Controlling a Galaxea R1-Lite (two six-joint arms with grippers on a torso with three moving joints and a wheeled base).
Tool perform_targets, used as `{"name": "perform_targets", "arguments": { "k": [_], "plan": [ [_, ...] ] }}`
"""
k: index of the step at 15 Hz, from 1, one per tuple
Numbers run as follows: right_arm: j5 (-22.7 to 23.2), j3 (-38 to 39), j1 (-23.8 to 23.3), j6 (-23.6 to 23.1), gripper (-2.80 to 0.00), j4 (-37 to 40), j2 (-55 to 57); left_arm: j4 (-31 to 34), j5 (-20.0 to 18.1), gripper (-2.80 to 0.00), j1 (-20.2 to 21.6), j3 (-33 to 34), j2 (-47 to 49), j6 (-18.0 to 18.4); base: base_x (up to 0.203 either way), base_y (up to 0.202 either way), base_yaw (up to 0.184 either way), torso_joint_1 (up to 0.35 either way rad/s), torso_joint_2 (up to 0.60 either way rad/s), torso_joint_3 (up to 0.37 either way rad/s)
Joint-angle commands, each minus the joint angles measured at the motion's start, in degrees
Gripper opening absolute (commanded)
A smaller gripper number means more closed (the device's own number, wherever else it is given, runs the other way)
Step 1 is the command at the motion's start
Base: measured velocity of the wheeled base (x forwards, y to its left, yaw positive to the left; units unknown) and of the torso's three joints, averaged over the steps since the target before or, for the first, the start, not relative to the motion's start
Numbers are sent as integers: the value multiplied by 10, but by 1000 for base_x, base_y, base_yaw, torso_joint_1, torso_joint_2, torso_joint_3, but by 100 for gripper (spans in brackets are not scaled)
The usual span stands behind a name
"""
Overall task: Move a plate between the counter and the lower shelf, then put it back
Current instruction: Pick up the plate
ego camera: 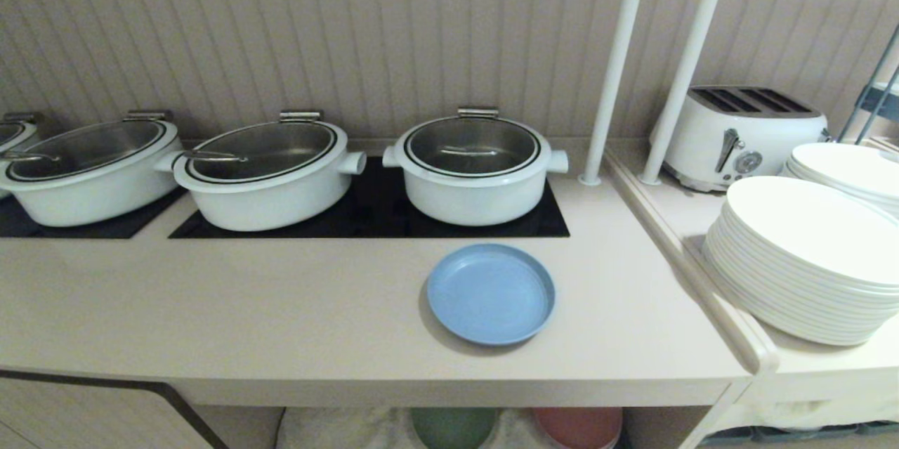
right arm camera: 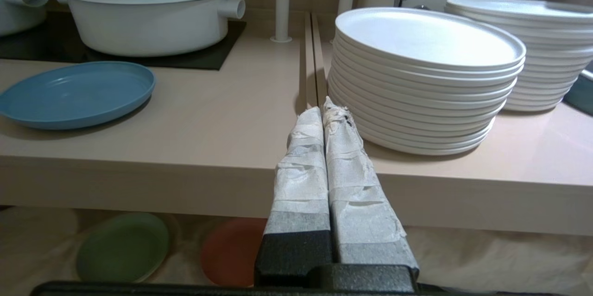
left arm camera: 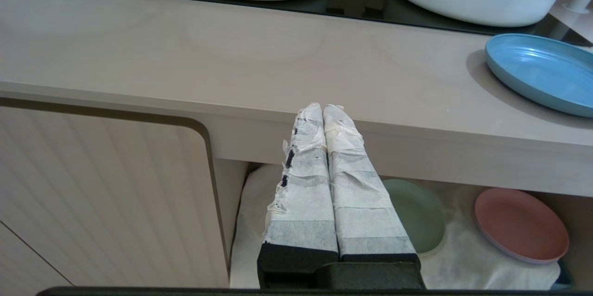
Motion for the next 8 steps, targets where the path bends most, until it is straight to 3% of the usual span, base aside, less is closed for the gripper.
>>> {"name": "perform_targets", "arguments": {
  "k": [1, 8],
  "plan": [
    [0, 0, 0, -12, -280, -2, 26, 0, 0, -280, 0, 0, 0, 0, 0, 0, 0, 0, 0, 0],
    [9, -15, -19, -22, -280, -6, 159, 0, 0, -280, 0, 0, 0, -1, 0, 0, 0, 0, 0, 0]
  ]
}}
